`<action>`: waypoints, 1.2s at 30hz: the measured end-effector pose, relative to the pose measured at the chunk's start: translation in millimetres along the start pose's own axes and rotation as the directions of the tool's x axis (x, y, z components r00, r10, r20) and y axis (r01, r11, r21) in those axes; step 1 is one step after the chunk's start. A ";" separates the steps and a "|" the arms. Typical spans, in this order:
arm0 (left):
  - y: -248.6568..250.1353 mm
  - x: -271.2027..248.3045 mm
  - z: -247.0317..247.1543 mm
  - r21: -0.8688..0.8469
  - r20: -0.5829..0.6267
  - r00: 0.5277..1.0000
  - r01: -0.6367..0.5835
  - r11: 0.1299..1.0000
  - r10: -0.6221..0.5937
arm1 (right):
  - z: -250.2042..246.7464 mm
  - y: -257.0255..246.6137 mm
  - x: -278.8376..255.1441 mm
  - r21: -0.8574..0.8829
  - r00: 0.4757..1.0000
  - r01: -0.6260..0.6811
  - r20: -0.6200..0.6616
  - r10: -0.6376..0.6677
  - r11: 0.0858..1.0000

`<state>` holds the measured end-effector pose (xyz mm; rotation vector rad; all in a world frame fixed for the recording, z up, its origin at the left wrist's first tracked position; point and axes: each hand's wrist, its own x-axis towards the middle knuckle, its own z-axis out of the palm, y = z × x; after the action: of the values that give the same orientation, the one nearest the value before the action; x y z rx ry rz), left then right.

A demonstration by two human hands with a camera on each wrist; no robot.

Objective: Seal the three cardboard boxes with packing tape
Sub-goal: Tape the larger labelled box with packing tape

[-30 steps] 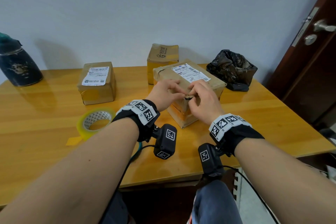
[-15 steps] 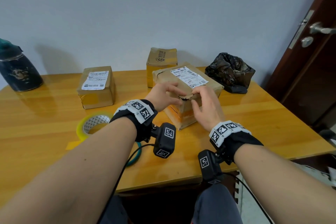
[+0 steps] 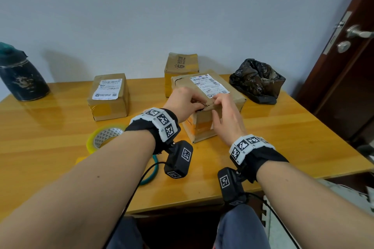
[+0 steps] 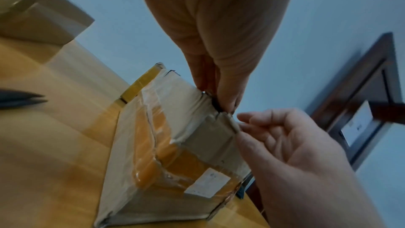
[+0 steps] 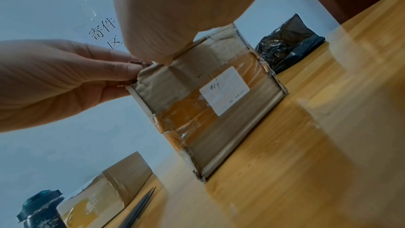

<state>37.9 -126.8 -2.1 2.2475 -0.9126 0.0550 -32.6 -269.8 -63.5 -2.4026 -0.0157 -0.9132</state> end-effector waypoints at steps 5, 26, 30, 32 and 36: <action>7.5 5.6 8.6 0.239 0.053 0.994 -0.104 0.965 0.094 | 2.6 -1.3 -0.1 0.017 1.000 -0.004 0.003 0.004 1.000; -4.0 7.4 0.7 0.182 -0.001 0.998 -0.065 0.981 0.067 | 2.2 -0.8 3.4 -0.100 0.989 0.141 -0.032 -0.145 0.985; -4.8 5.3 1.5 0.150 -0.022 0.998 -0.054 0.987 0.058 | 3.9 -1.7 0.4 -0.129 0.989 0.145 -0.019 -0.149 0.981; -5.3 5.6 2.9 0.136 -0.029 0.998 -0.043 0.990 0.047 | 1.7 -2.2 -0.1 -0.142 0.987 0.159 0.016 -0.159 0.977; -4.4 3.1 4.9 0.081 -0.024 0.999 -0.019 0.997 0.021 | -5.1 -4.0 1.9 -0.164 0.983 0.174 0.082 -0.163 0.971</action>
<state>42.0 -129.4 -7.6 2.3066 -0.9353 0.1311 -35.1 -269.4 -57.3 -2.6232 -0.1769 -0.9412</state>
